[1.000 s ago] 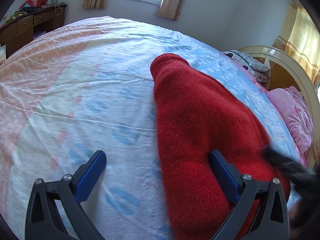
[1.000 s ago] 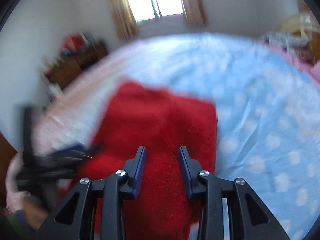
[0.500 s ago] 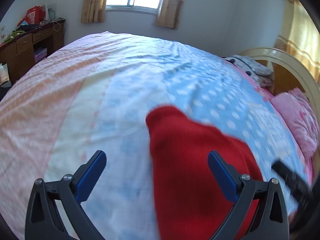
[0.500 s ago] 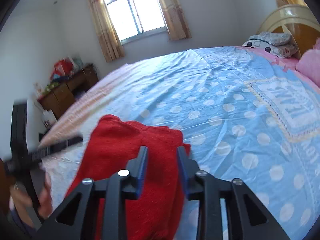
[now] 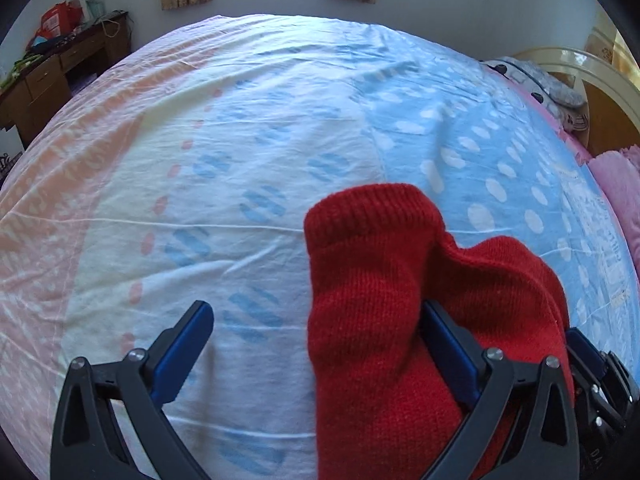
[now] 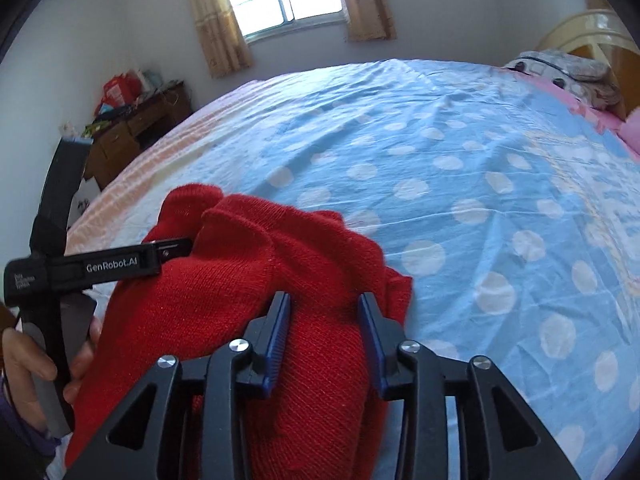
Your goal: Fold small clothes
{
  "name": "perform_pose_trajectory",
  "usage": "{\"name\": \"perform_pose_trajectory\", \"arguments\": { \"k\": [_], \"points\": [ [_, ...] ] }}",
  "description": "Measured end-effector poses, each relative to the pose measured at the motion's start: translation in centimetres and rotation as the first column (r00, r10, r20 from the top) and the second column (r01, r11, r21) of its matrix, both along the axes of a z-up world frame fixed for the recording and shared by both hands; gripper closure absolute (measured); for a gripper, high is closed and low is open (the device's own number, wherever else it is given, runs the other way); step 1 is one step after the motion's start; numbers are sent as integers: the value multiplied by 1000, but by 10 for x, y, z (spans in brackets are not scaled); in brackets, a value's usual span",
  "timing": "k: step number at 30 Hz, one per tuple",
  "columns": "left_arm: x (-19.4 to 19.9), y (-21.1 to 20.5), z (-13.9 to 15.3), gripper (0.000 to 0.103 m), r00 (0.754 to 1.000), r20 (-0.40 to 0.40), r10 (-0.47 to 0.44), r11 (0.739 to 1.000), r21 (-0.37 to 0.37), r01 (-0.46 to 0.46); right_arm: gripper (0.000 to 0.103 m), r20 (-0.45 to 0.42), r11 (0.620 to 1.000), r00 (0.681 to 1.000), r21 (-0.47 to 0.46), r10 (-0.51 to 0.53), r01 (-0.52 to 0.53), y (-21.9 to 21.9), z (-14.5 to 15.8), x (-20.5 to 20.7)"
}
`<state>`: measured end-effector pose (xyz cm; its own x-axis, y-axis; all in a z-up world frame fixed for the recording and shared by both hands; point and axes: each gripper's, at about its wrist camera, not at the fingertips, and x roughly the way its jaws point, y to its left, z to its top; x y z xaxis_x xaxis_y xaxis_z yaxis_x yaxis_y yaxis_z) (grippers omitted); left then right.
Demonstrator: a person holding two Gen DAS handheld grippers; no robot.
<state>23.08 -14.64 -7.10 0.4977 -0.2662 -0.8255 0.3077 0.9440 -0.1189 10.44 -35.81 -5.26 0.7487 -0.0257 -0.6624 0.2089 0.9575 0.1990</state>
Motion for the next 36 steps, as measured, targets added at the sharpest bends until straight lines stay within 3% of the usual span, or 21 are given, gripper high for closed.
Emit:
{"name": "perform_pose_trajectory", "arguments": {
  "k": [2, 5, 7, 10, 12, 14, 16, 18, 22, 29, 32, 36],
  "points": [
    [-9, 5, 10, 0, 999, 32, 4, 1000, 20, -4, 54, 55, 998, 997, 18, -53, 52, -5, 9, -20],
    [-29, 4, 31, 0, 995, 94, -33, 998, 53, 28, 50, 71, 991, 995, 121, -68, 59, -15, 11, -42],
    [-45, 7, 43, 0, 991, 120, -63, 998, 30, 60, 49, 63, 981, 996, 187, -64, 51, -20, 9, -49],
    [-58, 7, 46, 0, 990, 99, -102, 994, -32, 106, 42, 46, 968, 997, 244, -61, 48, -21, 0, -51],
    [-57, 0, 32, 0, 991, 47, -122, 991, -43, 124, 38, 31, 965, 998, 256, -60, 50, -16, -9, -51],
    [-52, -1, 12, 0, 993, -15, -114, 990, -90, 112, 24, 11, 955, 998, 291, -60, 54, -15, -24, -49],
    [-44, 13, -2, 0, 991, -97, -89, 972, -227, 66, 22, 31, 947, 998, 317, -56, 44, -17, -23, -53],
    [-42, 20, -5, 0, 989, -113, -90, 957, -284, 55, 21, 42, 944, 998, 328, -56, 39, -18, -25, -54],
    [-60, 19, -5, 0, 994, -11, -110, 954, -281, 103, 19, 48, 942, 998, 334, -48, 30, -16, -26, -53],
    [-58, 22, -5, 0, 988, -20, -150, 933, -333, 135, 16, 11, 961, 1000, 277, 18, -20, -4, -23, -41],
    [-61, 28, -5, 0, 986, -22, -166, 924, -353, 148, 16, 30, 936, 993, 332, 110, -114, 3, -24, -37],
    [-61, 24, -6, 0, 983, -23, -179, 924, -346, 160, 19, 28, 940, 991, 316, 129, -131, 8, -25, -33]
  ]
}}
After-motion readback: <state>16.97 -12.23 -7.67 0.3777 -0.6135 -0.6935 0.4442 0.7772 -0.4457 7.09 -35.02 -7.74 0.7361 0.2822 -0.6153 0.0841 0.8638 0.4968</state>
